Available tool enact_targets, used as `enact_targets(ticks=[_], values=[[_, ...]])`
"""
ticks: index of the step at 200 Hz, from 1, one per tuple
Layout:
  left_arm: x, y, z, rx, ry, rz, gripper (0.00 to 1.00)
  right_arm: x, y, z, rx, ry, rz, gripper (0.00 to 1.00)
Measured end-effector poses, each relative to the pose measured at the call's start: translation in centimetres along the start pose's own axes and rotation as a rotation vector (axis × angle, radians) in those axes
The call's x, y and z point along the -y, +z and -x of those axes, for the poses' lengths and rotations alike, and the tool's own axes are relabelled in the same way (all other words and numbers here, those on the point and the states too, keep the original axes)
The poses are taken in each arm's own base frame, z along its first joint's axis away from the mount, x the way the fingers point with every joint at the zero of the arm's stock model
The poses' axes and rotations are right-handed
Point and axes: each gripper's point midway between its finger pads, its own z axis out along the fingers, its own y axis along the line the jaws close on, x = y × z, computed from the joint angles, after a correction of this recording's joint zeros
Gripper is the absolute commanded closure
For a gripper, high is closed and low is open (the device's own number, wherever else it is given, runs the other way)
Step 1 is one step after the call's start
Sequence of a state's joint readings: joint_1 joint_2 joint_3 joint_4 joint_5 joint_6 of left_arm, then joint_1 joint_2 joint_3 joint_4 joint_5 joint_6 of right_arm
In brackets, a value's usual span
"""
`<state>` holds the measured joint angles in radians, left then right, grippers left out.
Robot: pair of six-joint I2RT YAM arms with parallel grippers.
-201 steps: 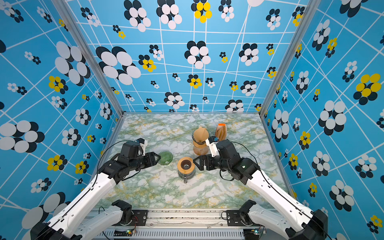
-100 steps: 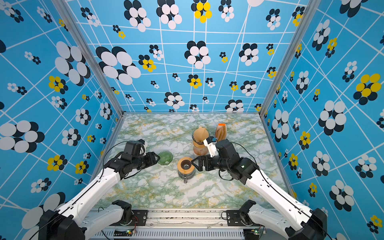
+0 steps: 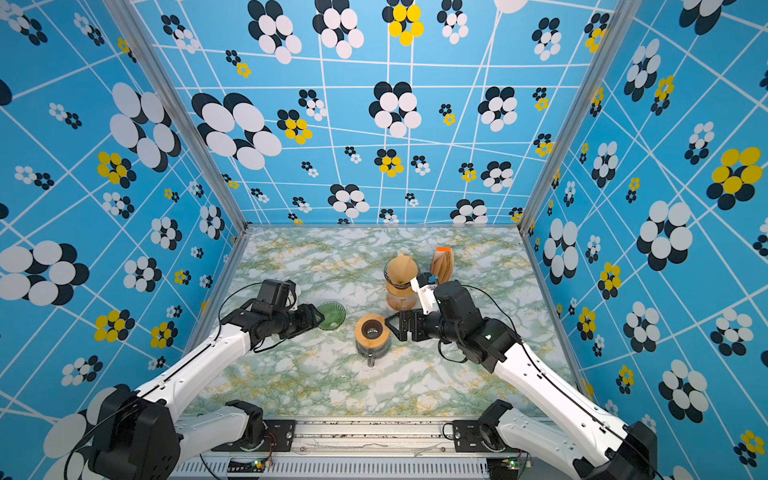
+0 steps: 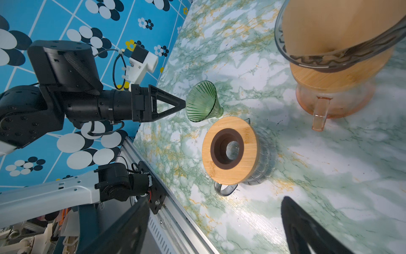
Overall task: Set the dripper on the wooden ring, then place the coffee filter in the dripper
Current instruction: 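Move the left gripper to the green cone dripper and close on its rim, then lift the green dripper with the left gripper and carry it over the ring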
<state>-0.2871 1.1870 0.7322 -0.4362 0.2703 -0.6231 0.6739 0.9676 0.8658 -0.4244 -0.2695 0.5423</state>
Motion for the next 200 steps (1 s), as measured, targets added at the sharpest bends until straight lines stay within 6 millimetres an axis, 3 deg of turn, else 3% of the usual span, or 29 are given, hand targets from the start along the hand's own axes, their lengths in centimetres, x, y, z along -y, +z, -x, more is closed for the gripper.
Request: enact_targets(ticks=[42, 126, 133, 157, 169, 200], values=[[-0.2, 0.4, 0.2, -0.003, 0.0, 0.003, 0.4, -0.1, -0.2, -0.1, -0.001, 0.003, 0.007, 0.01], [-0.9, 1.7, 0.4, -0.047, -0.041, 0.005, 0.56, -1.0, 0.0, -0.3, -0.016, -0.008, 0.058, 0.01], [-0.8, 1.9, 0.5, -0.051, -0.041, 0.003, 0.62, -1.0, 0.0, -0.3, -0.016, -0.009, 0.059, 0.01], [-0.6, 2.2, 0.6, -0.062, -0.043, -0.005, 0.65, -0.8, 0.2, -0.5, -0.015, -0.009, 0.059, 0.01], [-0.6, 2.3, 0.7, -0.066, -0.044, -0.005, 0.72, -0.8, 0.2, -0.5, -0.014, -0.009, 0.059, 0.01], [-0.4, 2.7, 1.1, -0.074, -0.048, -0.003, 0.71, -0.8, 0.2, -0.4, -0.012, -0.01, 0.061, 0.01]])
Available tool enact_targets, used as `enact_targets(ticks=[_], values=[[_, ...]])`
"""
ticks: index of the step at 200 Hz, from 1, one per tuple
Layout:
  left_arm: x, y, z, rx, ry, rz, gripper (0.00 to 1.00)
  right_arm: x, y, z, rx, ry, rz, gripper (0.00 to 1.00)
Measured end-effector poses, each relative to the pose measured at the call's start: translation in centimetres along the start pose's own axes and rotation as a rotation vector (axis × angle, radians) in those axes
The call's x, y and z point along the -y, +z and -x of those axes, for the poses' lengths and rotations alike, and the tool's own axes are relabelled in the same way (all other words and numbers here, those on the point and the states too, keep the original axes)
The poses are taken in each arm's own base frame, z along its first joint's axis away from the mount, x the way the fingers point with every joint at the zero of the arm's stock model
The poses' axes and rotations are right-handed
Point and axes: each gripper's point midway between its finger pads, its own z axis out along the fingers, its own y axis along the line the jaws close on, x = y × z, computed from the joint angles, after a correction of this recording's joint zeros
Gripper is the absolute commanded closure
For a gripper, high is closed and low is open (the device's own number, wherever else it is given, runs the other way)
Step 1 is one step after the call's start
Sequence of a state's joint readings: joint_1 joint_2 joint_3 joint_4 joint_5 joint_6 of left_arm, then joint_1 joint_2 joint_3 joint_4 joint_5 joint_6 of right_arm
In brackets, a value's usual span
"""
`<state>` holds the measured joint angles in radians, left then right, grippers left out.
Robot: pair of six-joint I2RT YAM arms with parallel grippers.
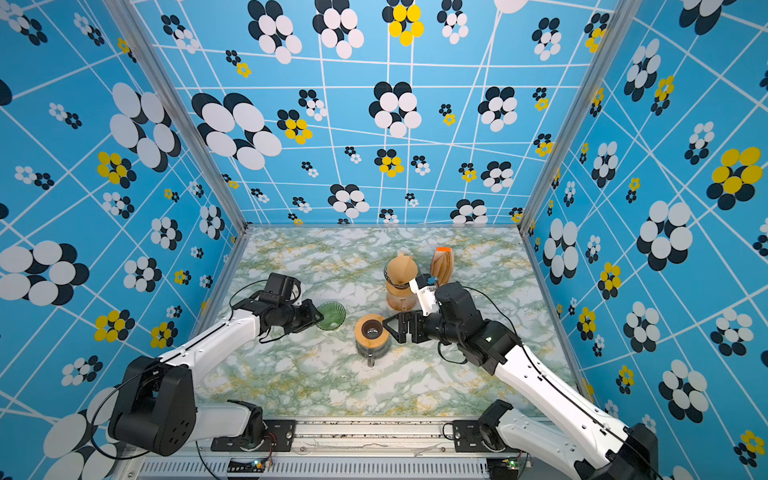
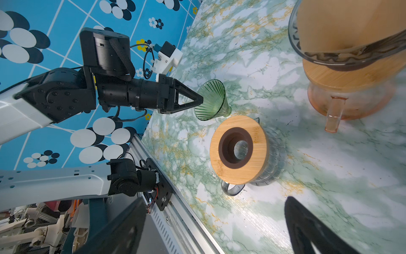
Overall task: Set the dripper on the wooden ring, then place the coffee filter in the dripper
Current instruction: 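Lift the green dripper with the left gripper and carry it over the ring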
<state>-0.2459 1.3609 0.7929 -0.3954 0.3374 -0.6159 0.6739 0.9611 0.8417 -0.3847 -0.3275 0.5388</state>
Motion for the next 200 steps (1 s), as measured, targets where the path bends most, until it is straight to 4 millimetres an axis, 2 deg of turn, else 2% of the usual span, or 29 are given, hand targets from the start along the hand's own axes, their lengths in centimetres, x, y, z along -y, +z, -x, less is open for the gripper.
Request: enact_targets(ticks=[39, 76, 200], values=[[-0.2, 0.6, 0.1, -0.018, -0.01, 0.01, 0.69, 0.0, 0.0, 0.0, 0.0, 0.0, 0.0, 0.01], [-0.4, 1.0, 0.1, -0.035, -0.015, 0.022, 0.74, 0.0, 0.0, 0.0, 0.0, 0.0, 0.0, 0.01], [-0.5, 1.6, 0.5, -0.069, -0.016, 0.046, 0.79, 0.3, 0.1, -0.3, -0.008, 0.003, -0.005, 0.01]])
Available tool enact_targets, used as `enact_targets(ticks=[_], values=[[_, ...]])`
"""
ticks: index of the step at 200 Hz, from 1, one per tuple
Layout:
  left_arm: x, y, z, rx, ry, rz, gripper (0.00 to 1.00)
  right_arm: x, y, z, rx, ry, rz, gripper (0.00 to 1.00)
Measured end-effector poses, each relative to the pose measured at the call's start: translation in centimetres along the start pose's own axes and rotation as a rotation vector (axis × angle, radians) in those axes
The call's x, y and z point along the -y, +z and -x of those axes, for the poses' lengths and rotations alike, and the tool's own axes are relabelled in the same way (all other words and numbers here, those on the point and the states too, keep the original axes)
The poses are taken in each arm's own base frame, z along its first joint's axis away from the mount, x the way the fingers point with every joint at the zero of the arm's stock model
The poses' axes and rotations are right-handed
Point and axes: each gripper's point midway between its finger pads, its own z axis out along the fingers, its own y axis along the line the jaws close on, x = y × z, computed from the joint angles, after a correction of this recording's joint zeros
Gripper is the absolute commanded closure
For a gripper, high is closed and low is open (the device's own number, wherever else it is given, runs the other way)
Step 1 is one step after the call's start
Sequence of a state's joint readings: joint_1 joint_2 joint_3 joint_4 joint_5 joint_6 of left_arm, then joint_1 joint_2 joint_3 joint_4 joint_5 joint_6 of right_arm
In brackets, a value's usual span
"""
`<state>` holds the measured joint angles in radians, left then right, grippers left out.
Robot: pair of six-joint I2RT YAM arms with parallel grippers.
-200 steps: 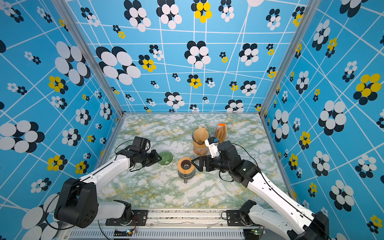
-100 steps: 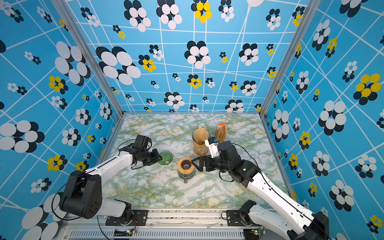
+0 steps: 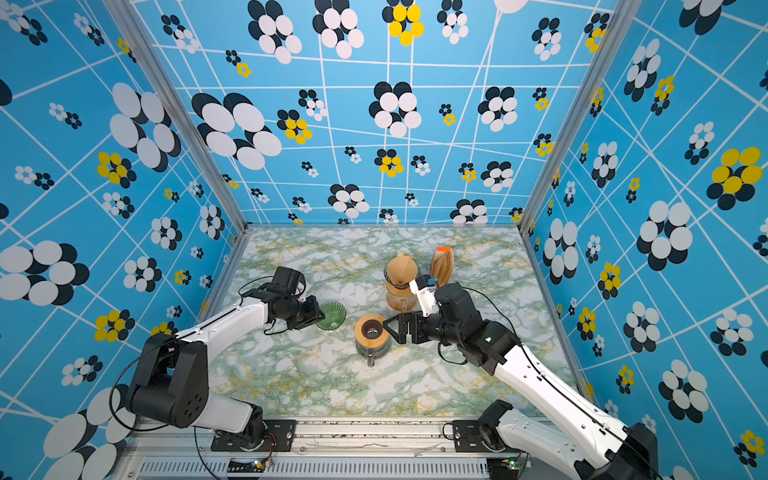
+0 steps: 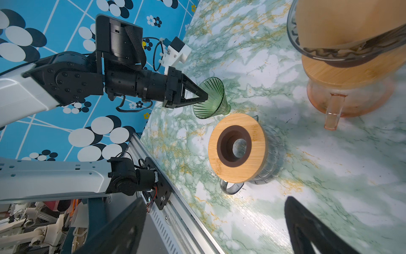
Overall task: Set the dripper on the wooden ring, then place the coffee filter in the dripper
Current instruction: 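Lift the green dripper with the left gripper and carry it over the ring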
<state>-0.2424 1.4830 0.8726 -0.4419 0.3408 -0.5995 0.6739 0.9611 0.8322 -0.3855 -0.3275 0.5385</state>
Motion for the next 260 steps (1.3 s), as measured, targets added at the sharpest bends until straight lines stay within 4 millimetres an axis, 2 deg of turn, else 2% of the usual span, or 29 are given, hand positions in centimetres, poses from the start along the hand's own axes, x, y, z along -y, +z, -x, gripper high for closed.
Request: enact_targets(ticks=[159, 190, 260], values=[[-0.2, -0.5, -0.8, -0.032, 0.041, 0.017, 0.91, 0.1, 0.1, -0.1, -0.004, 0.006, -0.002, 0.01], [0.5, -1.8, -0.9, -0.027, 0.056, -0.001, 0.92, 0.1, -0.1, -0.2, -0.001, 0.016, -0.001, 0.01], [4.0, -6.5, -0.9, -0.049, 0.141, -0.056, 0.91, -0.4, -2.0, -0.6, 0.013, 0.017, 0.008, 0.01]])
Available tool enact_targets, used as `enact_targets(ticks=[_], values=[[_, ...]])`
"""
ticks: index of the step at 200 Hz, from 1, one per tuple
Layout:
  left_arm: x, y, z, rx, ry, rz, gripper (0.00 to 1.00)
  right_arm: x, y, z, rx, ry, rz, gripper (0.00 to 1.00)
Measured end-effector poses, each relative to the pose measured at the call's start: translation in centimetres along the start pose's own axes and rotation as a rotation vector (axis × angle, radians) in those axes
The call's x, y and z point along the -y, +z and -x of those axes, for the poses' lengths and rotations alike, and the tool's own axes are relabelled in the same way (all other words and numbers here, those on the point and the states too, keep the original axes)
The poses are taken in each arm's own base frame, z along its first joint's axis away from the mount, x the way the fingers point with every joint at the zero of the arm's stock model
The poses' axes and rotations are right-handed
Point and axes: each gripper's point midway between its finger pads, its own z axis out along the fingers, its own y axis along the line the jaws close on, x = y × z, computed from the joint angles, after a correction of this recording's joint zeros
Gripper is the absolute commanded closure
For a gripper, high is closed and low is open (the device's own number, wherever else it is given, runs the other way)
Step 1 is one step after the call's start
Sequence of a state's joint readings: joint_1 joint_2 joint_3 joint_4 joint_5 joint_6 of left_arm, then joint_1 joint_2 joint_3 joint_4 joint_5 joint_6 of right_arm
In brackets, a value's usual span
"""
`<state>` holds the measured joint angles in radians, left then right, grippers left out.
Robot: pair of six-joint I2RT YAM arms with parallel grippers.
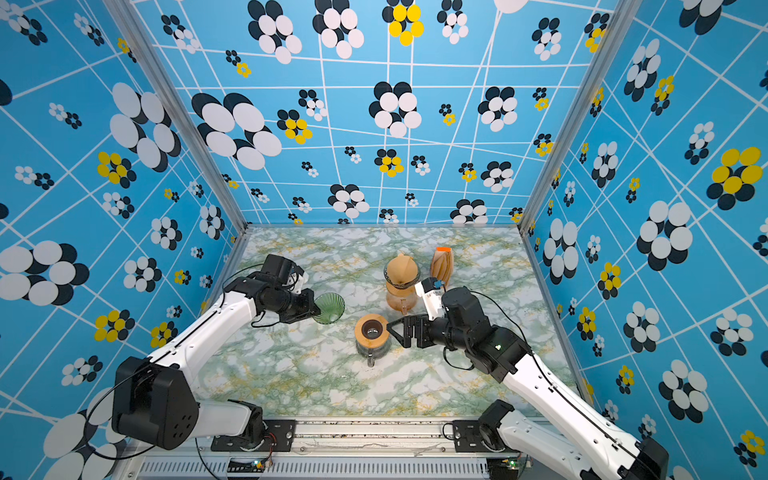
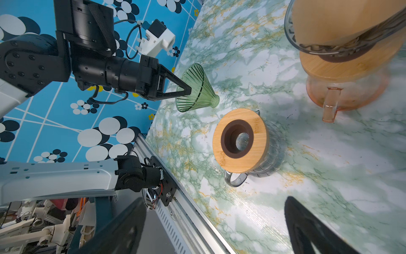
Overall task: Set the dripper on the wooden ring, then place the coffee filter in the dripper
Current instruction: 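Lift the green dripper with the left gripper and carry it over the ring, then lower the green dripper into the wooden ring on the pitcher with the left gripper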
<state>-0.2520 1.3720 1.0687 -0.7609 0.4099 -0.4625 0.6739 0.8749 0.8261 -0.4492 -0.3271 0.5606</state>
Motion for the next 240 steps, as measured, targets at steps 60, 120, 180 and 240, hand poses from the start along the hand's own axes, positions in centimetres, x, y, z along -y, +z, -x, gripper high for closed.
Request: enact_targets(ticks=[60, 120, 180, 240], values=[[5.6, -3.1, -1.7, -0.063, 0.141, -0.053, 0.9, 0.8, -2.1, -1.2, -0.005, -0.045, -0.051, 0.01], [10.5, -4.2, -3.3, -0.121, 0.26, -0.091, 0.9, 2.1, -2.9, -2.3, -0.025, -0.054, -0.12, 0.01], [11.6, -1.7, -4.2, -0.208, 0.28, -0.067, 0.9, 2.2, -4.3, -2.0, 0.023, -0.072, -0.134, 0.01], [13.1, 0.4, -4.8, -0.253, 0.318, -0.049, 0.9, 2.6, -4.7, -2.1, 0.027, -0.084, -0.158, 0.01]])
